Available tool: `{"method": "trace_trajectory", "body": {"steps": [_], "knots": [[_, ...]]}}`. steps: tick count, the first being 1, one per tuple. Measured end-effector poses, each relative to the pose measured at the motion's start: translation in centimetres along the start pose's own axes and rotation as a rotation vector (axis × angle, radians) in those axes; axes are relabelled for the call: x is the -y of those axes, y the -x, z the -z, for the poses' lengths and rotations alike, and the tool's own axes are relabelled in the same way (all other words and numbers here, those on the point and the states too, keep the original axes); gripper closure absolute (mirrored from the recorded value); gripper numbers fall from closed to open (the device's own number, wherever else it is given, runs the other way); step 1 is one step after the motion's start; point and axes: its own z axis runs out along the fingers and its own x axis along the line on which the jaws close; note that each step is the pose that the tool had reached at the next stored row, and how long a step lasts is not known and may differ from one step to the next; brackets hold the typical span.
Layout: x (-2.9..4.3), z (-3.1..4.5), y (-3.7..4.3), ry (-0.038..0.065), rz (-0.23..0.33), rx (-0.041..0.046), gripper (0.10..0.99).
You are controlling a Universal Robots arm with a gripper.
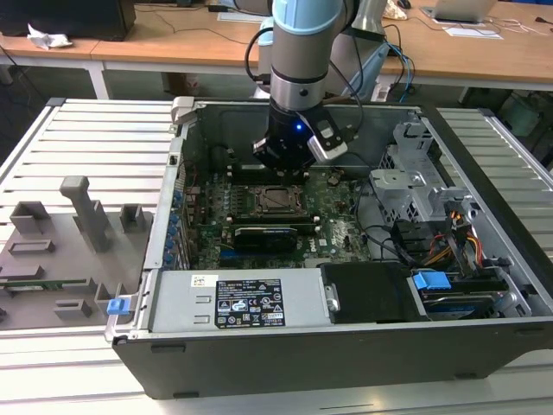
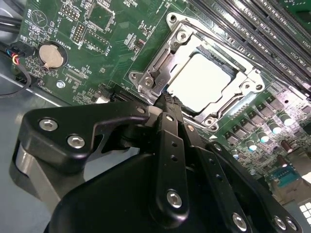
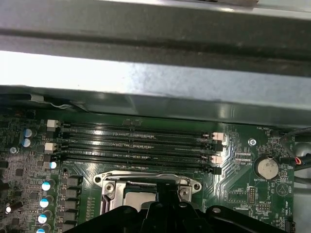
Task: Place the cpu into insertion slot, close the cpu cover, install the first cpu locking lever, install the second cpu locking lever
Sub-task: 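Install the second cpu locking lever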
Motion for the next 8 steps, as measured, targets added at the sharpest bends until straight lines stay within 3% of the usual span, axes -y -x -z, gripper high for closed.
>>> {"method": "trace_trajectory", "body": {"steps": [8], "knots": [[0.01, 0.17, 0.00, -0.011, 0.000, -0.0009, 0.980]]}}
